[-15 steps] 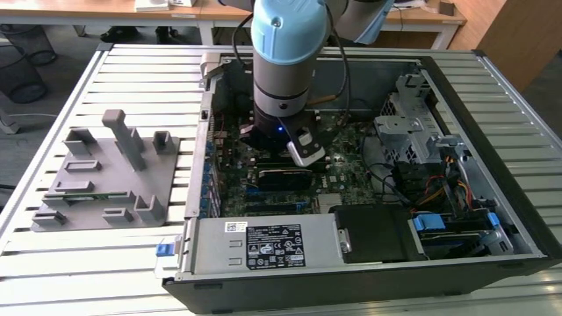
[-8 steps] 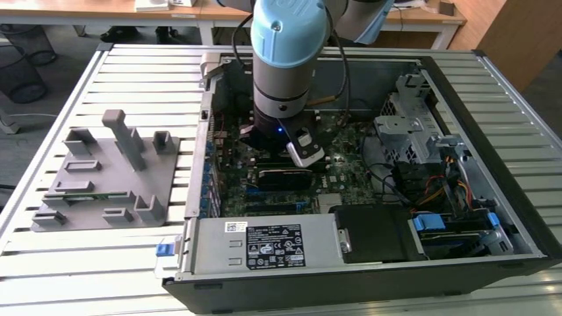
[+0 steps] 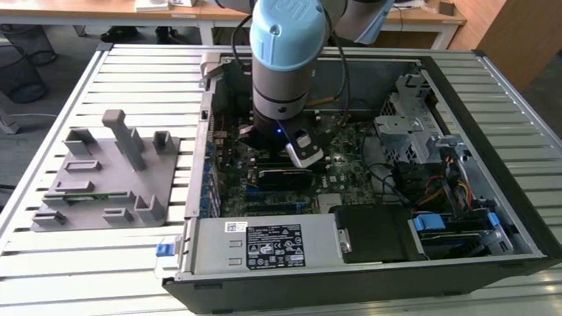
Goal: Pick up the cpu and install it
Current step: 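Install the second cpu locking lever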
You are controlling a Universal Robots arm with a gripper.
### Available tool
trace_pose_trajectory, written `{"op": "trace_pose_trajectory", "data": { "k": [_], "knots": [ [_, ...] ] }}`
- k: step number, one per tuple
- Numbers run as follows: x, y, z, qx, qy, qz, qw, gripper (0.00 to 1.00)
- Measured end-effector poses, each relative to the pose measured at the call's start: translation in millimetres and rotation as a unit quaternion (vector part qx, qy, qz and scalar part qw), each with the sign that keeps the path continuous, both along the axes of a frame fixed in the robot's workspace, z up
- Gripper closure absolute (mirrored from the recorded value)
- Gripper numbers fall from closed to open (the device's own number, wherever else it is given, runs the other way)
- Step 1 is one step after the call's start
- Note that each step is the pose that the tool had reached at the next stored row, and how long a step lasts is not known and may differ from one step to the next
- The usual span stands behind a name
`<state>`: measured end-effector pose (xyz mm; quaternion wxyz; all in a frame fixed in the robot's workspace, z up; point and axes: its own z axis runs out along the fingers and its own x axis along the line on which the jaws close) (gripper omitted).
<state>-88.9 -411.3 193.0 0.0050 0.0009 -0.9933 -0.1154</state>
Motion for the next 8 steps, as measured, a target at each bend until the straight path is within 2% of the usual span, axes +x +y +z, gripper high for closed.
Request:
{"op": "trace_pose_trajectory", "data": {
  "k": [8],
  "knots": [
    [-3.1,-0.1,-1.1,-0.0001,0.0001,0.0,1.0,0.89]
  ]
}}
